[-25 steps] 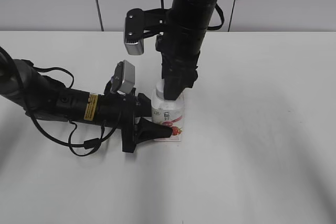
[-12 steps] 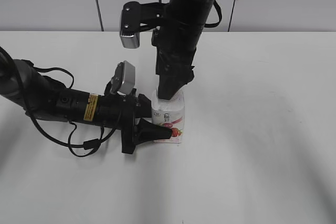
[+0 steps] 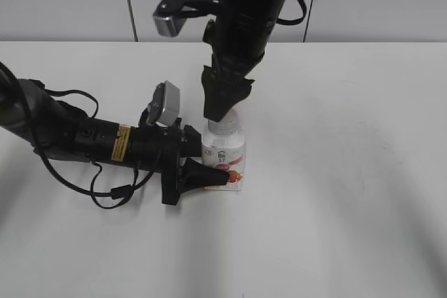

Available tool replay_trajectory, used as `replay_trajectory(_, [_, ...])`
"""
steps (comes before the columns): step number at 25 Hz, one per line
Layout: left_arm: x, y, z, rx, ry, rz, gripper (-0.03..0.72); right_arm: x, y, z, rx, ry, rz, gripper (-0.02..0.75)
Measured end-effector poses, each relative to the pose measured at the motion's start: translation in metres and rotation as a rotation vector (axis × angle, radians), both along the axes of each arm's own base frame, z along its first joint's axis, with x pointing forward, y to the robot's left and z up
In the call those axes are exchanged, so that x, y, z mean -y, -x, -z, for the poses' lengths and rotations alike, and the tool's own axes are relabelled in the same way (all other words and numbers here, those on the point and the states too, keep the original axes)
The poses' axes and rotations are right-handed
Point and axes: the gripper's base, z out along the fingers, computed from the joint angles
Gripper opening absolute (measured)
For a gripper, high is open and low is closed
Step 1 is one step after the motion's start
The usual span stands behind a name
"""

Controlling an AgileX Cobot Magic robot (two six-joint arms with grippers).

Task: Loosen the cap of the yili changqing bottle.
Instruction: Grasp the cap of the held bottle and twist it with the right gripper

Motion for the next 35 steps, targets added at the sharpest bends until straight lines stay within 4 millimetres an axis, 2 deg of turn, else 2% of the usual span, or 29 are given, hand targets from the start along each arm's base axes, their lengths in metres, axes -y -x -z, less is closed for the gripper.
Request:
replay_trajectory(3, [0.0,0.0,0.0,0.0,0.0,0.0,0.385,0.002,0.0,-0.008,-0.049,0.004,0.234,0.578])
replay_trajectory(10, [0.0,0.0,0.0,-0.001,0.001,0.0,0.385,0.005,-0.002,-0.007,-0.21,0.018,0.807,0.578])
replay_trajectory(15, [0.0,0.0,0.0,-0.004,0.0,0.0,0.385,0.005,-0.002,-0.007,-0.29,0.011,1.052,0.578])
replay_trajectory(19, [0.0,0.0,0.0,-0.004,0.0,0.0,0.385,0.005,-0.002,-0.007,-0.329,0.007,1.17,0.578])
replay_trajectory(27, [0.0,0.0,0.0,-0.007,0.001,0.0,0.385,0.005,-0.001,-0.006,-0.36,0.008,1.251,0.578])
replay_trajectory(35, [0.0,0.0,0.0,-0.011,0.001,-0.001,0.385,0.004,0.002,0.017,-0.422,0.068,1.273,0.578])
